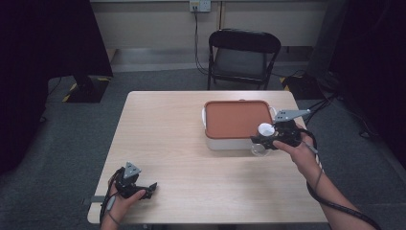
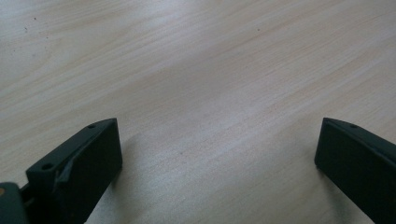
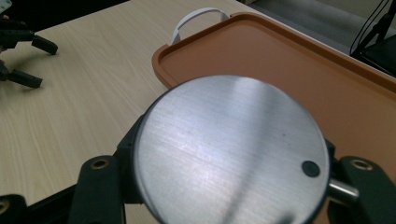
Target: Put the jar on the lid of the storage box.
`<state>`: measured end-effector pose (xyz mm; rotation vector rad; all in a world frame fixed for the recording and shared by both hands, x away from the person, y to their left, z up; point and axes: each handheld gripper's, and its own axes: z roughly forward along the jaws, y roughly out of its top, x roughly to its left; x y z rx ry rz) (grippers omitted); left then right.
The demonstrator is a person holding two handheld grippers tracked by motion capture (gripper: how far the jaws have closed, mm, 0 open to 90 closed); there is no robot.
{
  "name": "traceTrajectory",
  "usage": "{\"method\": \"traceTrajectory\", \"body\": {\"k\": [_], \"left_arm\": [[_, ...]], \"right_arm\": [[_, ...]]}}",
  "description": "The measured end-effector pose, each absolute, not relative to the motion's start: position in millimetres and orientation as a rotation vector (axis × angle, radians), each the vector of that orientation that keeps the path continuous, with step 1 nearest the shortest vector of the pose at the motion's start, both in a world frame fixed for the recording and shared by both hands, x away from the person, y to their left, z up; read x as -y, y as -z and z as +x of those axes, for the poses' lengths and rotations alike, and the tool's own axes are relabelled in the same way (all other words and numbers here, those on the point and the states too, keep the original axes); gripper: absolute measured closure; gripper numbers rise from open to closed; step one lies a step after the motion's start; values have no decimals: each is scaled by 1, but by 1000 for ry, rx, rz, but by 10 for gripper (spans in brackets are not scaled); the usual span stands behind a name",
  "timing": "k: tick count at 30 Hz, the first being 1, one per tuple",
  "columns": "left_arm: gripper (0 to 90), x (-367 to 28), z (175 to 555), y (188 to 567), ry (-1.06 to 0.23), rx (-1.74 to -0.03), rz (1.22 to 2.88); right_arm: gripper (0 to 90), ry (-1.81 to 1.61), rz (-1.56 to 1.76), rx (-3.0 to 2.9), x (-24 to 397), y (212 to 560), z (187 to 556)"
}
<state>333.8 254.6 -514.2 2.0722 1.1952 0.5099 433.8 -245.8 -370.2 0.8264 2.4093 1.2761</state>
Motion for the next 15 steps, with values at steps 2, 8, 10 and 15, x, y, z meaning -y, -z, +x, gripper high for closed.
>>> {"method": "traceTrajectory", "body": {"k": [2,8,10,15], "left_arm": [[5,-255,334,514,-510,-1195,2072],[5,-255,334,514,-510,-1195,2072],[5,-255,334,514,-510,-1195,2072],[5,-255,334,514,-510,-1195,2072]], "right_arm": [[366,-1276,828,-2409,245,368,435],[366,-1266,821,-2415,241,363,439],[366,-1267,820,-2416,240,362,441],[367,-1258,816,-2421,237,360,444]]}}
